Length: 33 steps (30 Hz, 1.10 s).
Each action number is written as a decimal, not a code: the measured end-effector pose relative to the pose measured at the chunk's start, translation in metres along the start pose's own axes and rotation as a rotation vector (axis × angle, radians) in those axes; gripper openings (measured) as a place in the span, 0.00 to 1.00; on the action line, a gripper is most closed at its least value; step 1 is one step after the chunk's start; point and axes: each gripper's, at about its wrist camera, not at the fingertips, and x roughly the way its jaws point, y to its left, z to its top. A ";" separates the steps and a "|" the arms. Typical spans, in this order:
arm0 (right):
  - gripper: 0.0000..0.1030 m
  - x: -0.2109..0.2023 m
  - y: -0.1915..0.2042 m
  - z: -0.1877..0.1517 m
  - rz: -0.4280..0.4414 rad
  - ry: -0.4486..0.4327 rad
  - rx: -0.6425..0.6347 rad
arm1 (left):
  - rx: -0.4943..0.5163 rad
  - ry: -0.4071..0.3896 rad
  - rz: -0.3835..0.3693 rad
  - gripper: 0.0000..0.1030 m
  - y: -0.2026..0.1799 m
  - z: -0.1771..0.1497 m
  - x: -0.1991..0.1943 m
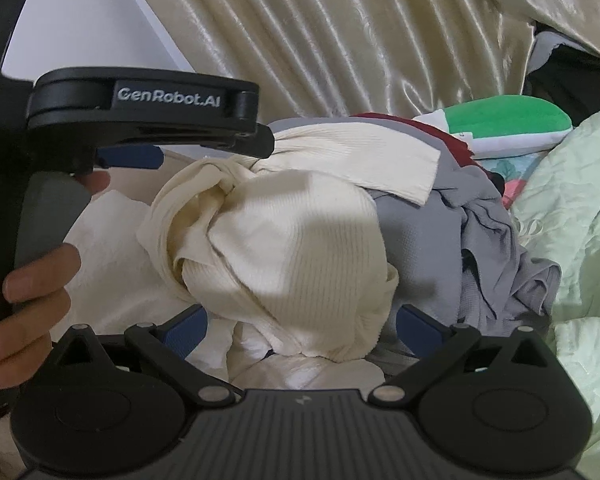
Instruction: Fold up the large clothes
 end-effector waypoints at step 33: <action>0.98 0.015 -0.002 0.006 -0.057 0.045 -0.020 | -0.002 0.094 -0.083 1.00 0.002 0.003 0.015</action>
